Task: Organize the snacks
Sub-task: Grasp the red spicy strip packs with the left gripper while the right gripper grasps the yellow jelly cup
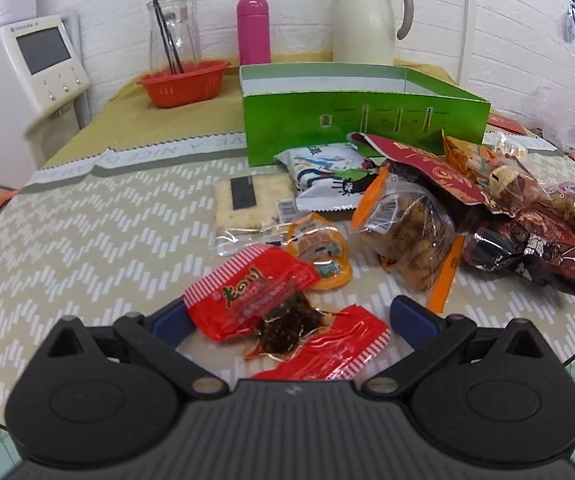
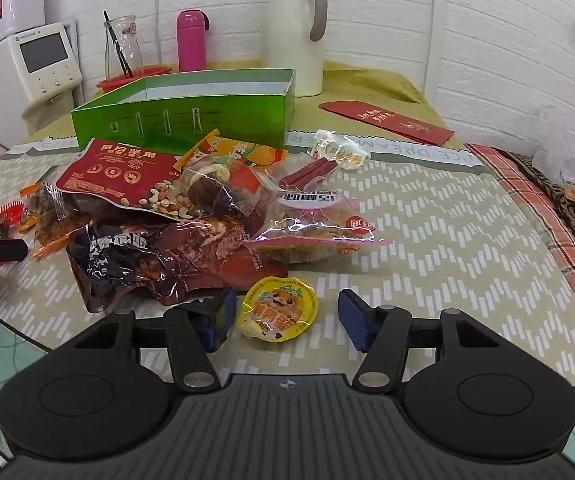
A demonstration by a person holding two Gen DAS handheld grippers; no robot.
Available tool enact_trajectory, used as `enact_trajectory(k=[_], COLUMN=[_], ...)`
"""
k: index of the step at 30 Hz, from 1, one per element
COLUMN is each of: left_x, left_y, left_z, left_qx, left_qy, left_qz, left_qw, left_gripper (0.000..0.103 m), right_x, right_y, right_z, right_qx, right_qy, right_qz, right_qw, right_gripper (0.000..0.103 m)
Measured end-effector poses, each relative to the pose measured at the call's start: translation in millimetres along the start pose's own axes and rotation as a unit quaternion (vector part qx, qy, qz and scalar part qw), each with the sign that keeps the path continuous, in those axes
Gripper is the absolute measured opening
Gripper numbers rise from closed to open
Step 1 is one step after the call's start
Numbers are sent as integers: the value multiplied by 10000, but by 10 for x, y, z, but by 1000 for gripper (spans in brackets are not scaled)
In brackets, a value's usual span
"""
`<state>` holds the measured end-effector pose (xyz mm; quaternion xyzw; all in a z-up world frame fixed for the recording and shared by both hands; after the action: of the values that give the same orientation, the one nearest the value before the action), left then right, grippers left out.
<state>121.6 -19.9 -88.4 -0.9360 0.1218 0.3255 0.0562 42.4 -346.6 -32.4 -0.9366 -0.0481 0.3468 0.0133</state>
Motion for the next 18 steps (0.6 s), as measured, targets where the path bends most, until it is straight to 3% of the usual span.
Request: enact_trajectory(k=[3, 4, 5, 10, 14, 18], left_x=[9, -1, -12, -57, -145, -287], left_y=[4, 10, 18, 61, 5, -72], left_z=[-26, -40, -52, -47, -15, 4], left_qx=[47, 62, 57, 122, -115, -293], left_qy=[73, 102, 119, 162, 243, 349], left_qz=[62, 100, 187, 167, 198, 197], left_qw=[9999, 9999, 9997, 9997, 9994, 9988], left_gripper=[91, 85, 74, 68, 66, 55], right_x=[-3, -7, -5, -34, -127, -310], right_y=[-9, -23, -37, -57, -102, -149], right_z=[-6, -11, -13, -15, 12, 1], right_qx=[-48, -77, -94, -94, -73, -11], right_qy=[20, 28, 18, 17, 54, 273], right_qz=[-127, -151, -132, -107, -183, -171], right_qw=[9999, 9999, 9999, 9999, 9998, 9995], right_gripper=[82, 68, 68, 64, 61, 61])
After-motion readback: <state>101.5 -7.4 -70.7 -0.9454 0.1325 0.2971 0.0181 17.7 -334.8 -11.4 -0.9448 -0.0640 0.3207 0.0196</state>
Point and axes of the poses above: each gripper's, at about its wrist camera, not at the fingertips, and x roughly the way its jaws point, y to its right, z to its underside, the point moved 3 cm from there along x, roughly the way its jaws point, and after that the axes turned 2 degrees about -z, right-handed, at the moved point
